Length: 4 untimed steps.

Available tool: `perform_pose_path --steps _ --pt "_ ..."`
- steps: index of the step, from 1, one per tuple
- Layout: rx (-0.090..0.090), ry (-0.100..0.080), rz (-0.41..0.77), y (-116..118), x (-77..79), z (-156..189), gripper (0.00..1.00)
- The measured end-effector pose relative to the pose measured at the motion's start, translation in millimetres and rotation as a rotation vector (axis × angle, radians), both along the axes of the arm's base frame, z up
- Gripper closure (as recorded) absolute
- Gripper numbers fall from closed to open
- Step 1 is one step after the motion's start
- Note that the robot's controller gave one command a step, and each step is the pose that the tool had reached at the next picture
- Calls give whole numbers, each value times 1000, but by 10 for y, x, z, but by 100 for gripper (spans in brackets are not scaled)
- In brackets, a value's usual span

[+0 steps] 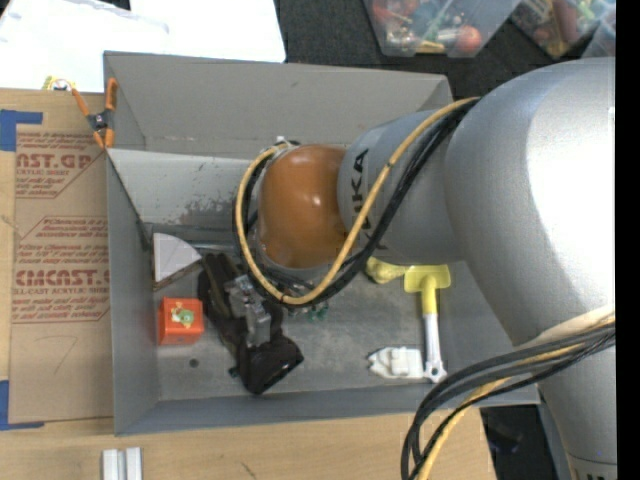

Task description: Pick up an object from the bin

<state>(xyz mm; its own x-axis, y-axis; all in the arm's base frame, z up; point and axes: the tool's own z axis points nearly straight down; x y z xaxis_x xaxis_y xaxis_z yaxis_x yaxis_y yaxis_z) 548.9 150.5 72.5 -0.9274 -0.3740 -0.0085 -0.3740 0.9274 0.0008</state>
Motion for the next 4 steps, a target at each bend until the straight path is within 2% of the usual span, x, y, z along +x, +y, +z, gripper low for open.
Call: perform_pose_path --steps 1,2,3,4 --pt "-1 5 0 -4 -19 -24 0" --pt "2 0 0 6 0 -1 100" --pt "2 0 0 6 0 -1 100" --pt "2 -1 29 -138 -62 195 100"
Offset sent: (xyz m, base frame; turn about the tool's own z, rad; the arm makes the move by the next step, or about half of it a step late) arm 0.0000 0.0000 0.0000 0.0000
